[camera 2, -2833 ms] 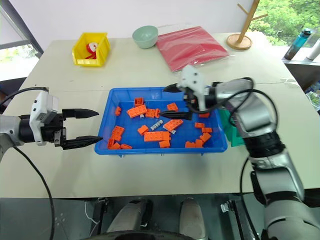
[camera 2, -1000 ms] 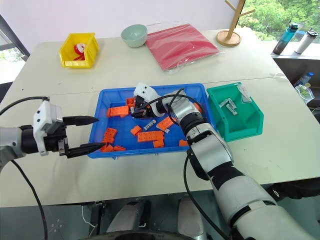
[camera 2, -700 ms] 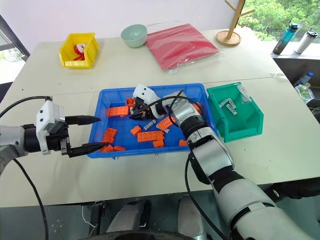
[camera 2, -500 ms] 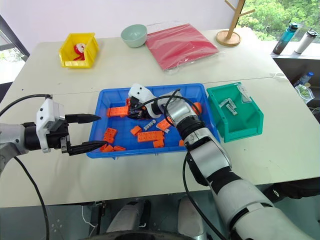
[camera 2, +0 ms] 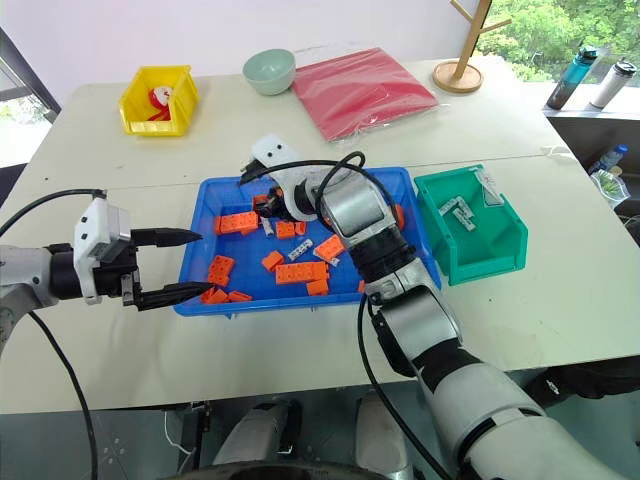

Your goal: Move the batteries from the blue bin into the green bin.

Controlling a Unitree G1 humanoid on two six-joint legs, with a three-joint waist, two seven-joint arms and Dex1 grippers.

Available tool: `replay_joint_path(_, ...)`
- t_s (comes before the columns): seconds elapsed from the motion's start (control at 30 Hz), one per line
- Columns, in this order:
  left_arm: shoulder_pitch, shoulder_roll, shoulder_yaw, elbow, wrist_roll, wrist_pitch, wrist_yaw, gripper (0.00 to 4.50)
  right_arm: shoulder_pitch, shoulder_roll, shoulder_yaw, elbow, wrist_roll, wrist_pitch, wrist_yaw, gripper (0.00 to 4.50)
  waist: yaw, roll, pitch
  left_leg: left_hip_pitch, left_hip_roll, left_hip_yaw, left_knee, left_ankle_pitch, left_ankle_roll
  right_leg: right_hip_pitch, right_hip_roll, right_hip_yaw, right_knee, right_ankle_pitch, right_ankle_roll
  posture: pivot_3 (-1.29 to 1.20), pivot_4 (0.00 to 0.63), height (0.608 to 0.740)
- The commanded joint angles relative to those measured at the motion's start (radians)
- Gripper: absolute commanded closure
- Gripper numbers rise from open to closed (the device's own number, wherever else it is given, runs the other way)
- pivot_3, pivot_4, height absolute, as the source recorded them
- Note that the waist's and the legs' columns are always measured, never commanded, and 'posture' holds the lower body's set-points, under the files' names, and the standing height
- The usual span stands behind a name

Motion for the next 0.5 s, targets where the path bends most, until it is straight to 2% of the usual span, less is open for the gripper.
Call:
replay_joint_path(0.03, -0.039, 0.004, 0.031, 0.02, -0.013, -0.004, 0.002, 0.0, 0.02, 0.015, 0.021, -0.023, 0.023, 0.003, -0.03, 2.59, 0.001, 0.0, 0.0, 0.0, 0.0, 0.0, 0.0, 0.0, 0.0, 0.0, 0.0, 0.0, 0.0, 0.0, 0.0, 0.0, 0.15, 0.717)
replay_joint_path(0.13, -0.061, 0.011, 0.036, 0.038, -0.02, 0.004, -0.001, 0.0, 0.026, 0.03, 0.029, 0.039, 0.02, -0.042, -0.06, 2.59, -0.001, 0.0, 0.0, 0.0, -0.001, 0.0, 0.0, 0.0, 0.0, 0.0, 0.0, 0.0, 0.0, 0.0, 0.0, 0.0, 0.15, 0.717)
replay_joint_path(0.17, -0.062, 0.016, 0.037, 0.04, -0.015, 0.001, -0.005, 0.0, 0.022, 0.037, 0.025, 0.07, 0.02, -0.063, -0.073, 2.36, -0.002, 0.0, 0.0, 0.0, -0.001, 0.0, 0.0, 0.0, 0.0, 0.0, 0.0, 0.0, 0.0, 0.0, 0.0, 0.0, 0.15, 0.717)
replay_joint_path(0.23, -0.062, 0.021, 0.037, 0.041, -0.009, -0.003, -0.009, 0.0, 0.015, 0.042, 0.022, 0.115, 0.02, -0.098, -0.091, 1.82, -0.004, 0.0, 0.0, 0.0, 0.0, 0.0, 0.0, 0.0, 0.0, 0.0, 0.0, 0.0, 0.0, 0.0, 0.0, 0.0, 0.15, 0.717)
replay_joint_path(0.33, -0.052, 0.024, 0.044, 0.031, -0.011, -0.001, -0.009, 0.0, 0.004, 0.043, 0.028, 0.167, 0.019, -0.143, -0.102, 0.33, -0.005, 0.0, 0.0, 0.0, 0.0, 0.0, 0.0, 0.0, 0.0, -0.001, 0.0, 0.0, 0.0, 0.0, 0.0, 0.0, 0.15, 0.717)
replay_joint_path(0.37, -0.049, 0.025, 0.046, 0.027, -0.012, 0.0, -0.008, 0.0, 0.002, 0.043, 0.03, 0.179, 0.02, -0.15, -0.102, 0.1, -0.005, 0.0, 0.0, 0.0, 0.0, 0.0, 0.0, 0.0, 0.0, -0.001, 0.0, 0.0, 0.0, 0.0, 0.0, 0.0, 0.15, 0.717)
replay_joint_path(0.5, -0.036, 0.024, 0.057, 0.011, -0.018, 0.006, 0.001, 0.0, 0.008, 0.046, 0.054, 0.228, 0.011, -0.196, -0.096, 0.1, -0.005, 0.0, 0.0, 0.0, 0.0, 0.0, 0.0, 0.0, 0.0, -0.001, 0.0, 0.0, 0.0, 0.0, 0.0, 0.0, 0.15, 0.717)
